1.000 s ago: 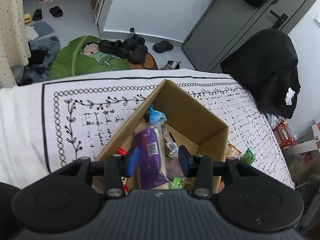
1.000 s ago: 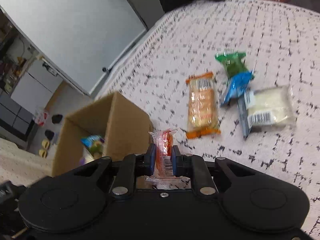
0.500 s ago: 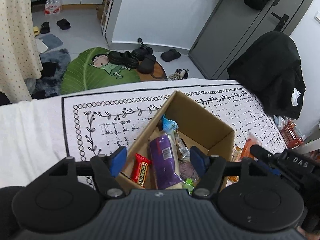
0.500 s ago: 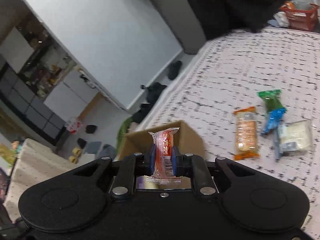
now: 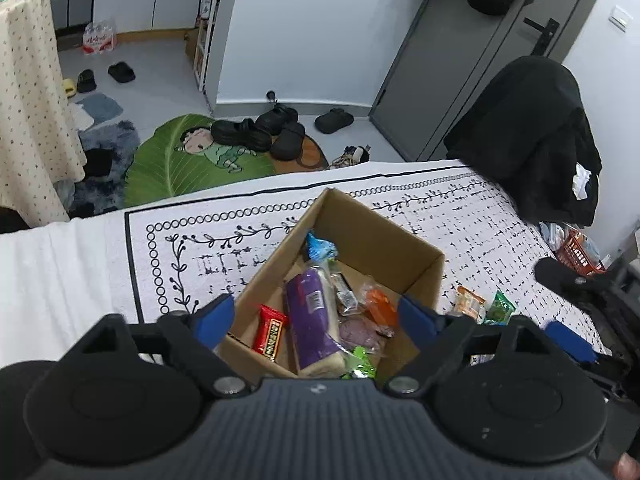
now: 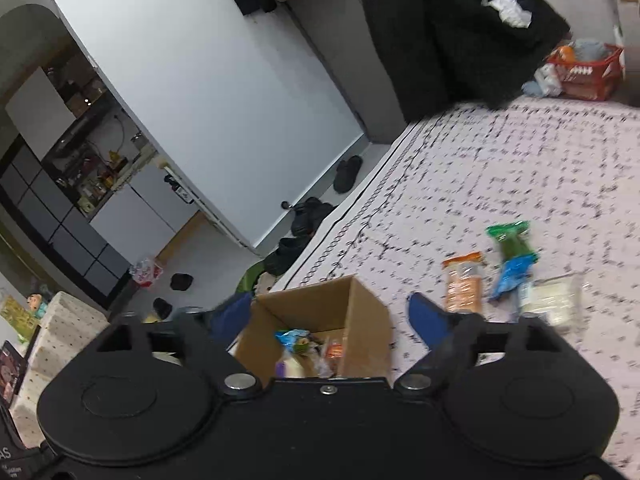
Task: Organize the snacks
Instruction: 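Carry the clear bar and red packet into the box and release both, then move both tools back over the remaining snacks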
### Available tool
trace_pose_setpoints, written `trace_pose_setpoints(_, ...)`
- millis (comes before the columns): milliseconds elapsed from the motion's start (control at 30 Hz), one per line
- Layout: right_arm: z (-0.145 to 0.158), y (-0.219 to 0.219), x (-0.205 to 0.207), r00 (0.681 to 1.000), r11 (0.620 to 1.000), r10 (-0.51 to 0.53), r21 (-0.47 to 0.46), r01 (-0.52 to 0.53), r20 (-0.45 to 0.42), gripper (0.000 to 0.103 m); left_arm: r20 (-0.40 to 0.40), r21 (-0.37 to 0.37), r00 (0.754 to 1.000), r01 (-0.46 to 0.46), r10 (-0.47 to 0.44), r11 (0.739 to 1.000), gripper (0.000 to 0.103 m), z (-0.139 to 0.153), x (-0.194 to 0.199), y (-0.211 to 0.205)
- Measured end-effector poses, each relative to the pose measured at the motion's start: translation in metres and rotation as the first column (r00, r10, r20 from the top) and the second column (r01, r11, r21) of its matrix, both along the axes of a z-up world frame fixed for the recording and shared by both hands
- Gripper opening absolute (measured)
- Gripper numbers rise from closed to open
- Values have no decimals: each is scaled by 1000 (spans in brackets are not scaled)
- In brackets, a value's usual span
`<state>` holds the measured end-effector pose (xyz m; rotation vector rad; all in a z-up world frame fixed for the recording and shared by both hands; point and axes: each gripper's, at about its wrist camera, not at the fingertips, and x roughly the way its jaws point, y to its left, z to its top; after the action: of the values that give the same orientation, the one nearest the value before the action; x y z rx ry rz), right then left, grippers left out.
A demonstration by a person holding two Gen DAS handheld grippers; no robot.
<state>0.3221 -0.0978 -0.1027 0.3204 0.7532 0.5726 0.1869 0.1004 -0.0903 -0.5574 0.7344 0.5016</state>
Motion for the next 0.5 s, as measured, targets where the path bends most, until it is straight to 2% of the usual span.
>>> trace_pose_setpoints(133, 5, -16, -2, 1000, 1000, 6, -21, -6, 0, 95, 24, 28, 1000, 14, -15, 1000, 103, 5, 0, -16)
trace_pose_setpoints(400, 10, -49, -4, 1000, 996, -1, -88, 0, -5, 100, 66, 43, 996, 63, -66, 997, 103, 16, 9, -48)
trace_pose_setpoints(500, 12, -67, -3, 998, 992, -55, -114, 55, 2, 101, 85, 57, 993, 78, -83, 995, 103, 20, 13, -61)
